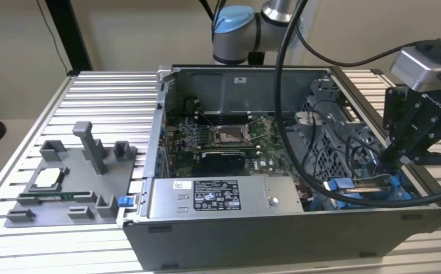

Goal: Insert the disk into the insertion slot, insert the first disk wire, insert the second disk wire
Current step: 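Insert the first disk wire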

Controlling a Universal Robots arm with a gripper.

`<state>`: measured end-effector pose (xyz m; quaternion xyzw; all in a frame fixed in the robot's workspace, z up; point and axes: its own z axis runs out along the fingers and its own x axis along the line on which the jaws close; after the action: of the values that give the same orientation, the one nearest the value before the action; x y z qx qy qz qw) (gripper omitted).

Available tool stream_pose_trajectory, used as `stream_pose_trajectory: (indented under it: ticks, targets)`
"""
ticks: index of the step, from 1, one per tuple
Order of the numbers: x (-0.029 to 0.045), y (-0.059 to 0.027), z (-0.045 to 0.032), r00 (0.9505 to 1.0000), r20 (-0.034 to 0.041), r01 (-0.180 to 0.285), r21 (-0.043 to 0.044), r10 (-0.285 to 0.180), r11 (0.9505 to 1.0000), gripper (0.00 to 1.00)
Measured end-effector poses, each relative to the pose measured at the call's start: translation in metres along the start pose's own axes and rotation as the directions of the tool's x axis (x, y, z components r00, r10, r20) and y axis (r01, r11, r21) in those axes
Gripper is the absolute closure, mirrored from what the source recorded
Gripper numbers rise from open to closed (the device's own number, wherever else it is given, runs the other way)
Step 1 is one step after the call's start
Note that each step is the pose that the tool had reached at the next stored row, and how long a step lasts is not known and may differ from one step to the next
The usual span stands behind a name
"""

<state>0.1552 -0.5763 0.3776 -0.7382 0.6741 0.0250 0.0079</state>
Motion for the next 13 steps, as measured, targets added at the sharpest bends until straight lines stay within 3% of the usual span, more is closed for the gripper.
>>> stream_pose_trajectory:
  ticks: [9,13]
  targets:
    - [0.0003,-0.0001,0.0043,1.0000,-0.0003,0.000,0.0000,0.000,1.0000,1.00]
    - [0.0006,-0.0003,0.0102,1.0000,-0.0053,0.000,-0.0005,0.000,1.0000,1.00]
